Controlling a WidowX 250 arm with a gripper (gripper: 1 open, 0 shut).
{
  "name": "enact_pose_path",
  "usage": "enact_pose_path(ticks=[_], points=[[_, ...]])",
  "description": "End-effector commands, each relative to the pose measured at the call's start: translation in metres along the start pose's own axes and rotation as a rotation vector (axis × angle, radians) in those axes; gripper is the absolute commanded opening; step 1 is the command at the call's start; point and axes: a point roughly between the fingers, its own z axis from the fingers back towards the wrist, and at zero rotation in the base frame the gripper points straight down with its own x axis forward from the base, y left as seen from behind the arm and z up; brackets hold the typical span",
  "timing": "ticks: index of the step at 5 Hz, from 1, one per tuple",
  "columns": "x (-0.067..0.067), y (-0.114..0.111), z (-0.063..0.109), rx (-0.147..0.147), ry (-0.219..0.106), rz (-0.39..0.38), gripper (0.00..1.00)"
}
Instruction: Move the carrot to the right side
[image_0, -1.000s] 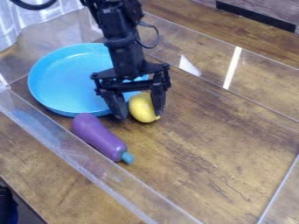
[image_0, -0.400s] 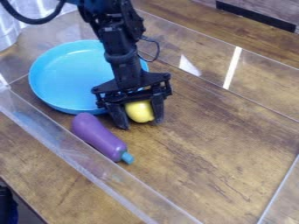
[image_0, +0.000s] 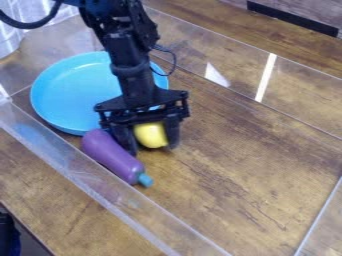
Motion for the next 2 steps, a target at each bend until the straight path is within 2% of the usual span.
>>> enact_pose_path(ticks=[1, 2], points=[[-0.0034, -0.0183, 0.0011, -0.027, -0.028, -0.017, 0.00], [-0.0065, -0.0239, 0.0009, -0.032, -0.025, -0.037, 0.00]])
